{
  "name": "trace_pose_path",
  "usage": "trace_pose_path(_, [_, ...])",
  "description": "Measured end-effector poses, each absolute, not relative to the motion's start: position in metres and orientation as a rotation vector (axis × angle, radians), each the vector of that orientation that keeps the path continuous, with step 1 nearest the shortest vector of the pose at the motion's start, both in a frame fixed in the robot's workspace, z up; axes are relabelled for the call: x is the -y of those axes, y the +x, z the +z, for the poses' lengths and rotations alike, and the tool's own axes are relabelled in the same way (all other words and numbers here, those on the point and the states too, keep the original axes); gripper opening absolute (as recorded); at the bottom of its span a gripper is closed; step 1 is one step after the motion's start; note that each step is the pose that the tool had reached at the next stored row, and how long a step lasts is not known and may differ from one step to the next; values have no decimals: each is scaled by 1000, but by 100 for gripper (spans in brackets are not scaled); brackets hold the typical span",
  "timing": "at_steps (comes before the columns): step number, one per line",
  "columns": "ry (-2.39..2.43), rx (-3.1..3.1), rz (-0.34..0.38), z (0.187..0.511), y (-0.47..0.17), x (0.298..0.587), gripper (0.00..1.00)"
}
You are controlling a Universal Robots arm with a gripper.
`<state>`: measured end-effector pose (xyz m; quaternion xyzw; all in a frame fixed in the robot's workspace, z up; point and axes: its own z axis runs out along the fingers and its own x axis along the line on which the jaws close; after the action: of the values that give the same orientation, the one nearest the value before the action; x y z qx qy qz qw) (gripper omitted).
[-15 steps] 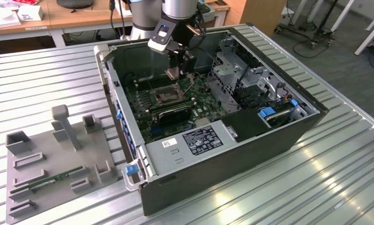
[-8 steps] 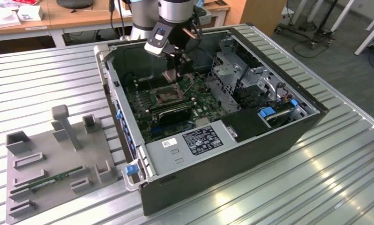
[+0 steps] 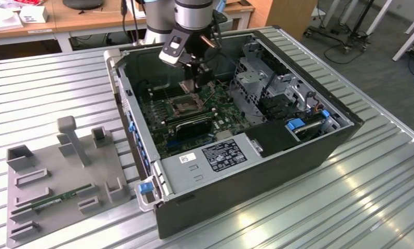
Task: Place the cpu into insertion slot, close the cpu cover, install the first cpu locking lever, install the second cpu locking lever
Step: 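Place the cpu into insertion slot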
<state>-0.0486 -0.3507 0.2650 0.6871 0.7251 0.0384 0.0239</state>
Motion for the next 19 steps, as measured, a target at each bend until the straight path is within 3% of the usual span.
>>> trace_pose_path(19, [2143,-2233,113,235,-51,349,54])
